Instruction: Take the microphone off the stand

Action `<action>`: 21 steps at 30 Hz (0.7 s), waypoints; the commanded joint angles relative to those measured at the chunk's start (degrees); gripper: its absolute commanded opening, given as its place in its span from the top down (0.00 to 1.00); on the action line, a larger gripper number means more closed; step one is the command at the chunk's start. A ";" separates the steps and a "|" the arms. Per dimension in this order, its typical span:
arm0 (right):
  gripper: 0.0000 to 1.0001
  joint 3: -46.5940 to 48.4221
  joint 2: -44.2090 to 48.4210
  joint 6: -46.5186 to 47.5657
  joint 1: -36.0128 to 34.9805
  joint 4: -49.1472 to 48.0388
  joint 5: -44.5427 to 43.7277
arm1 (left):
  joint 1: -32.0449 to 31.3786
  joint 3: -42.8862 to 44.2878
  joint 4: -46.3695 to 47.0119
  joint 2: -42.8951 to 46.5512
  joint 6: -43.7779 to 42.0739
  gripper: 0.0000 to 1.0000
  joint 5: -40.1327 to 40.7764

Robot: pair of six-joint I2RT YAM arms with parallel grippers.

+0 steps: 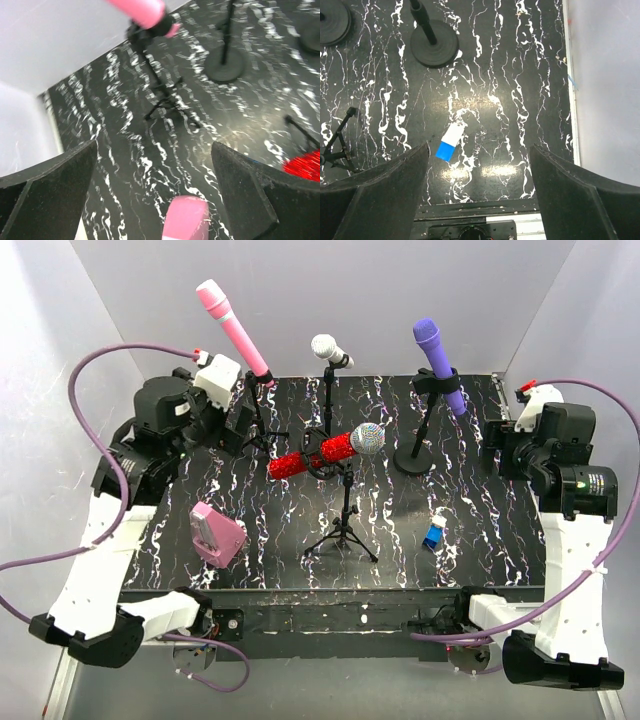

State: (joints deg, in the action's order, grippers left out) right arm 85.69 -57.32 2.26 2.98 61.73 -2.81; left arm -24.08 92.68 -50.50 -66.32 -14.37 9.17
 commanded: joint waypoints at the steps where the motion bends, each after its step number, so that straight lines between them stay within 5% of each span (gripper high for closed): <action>1: 0.12 0.00 0.81 1.15 0.09 -0.39 6.28 | -2.11 6.97 -8.90 1.64 -6.26 0.02 -19.25; 9: 0.15 -3.77 3.35 12.67 0.01 -2.93 37.93 | -6.95 19.88 -19.72 -7.92 -9.97 0.02 -31.65; 13: 0.15 -9.21 5.90 11.10 -0.17 -10.48 47.35 | -7.48 25.61 -21.48 -12.50 -9.36 0.02 -39.47; 21: 0.18 -13.08 3.18 12.24 -16.50 -20.76 44.73 | -8.53 18.68 -14.47 -12.07 -10.50 0.03 -43.71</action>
State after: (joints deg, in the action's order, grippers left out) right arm 74.24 -52.75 12.49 -6.57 49.67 40.66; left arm -31.59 114.39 -68.55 -80.90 -23.64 -29.93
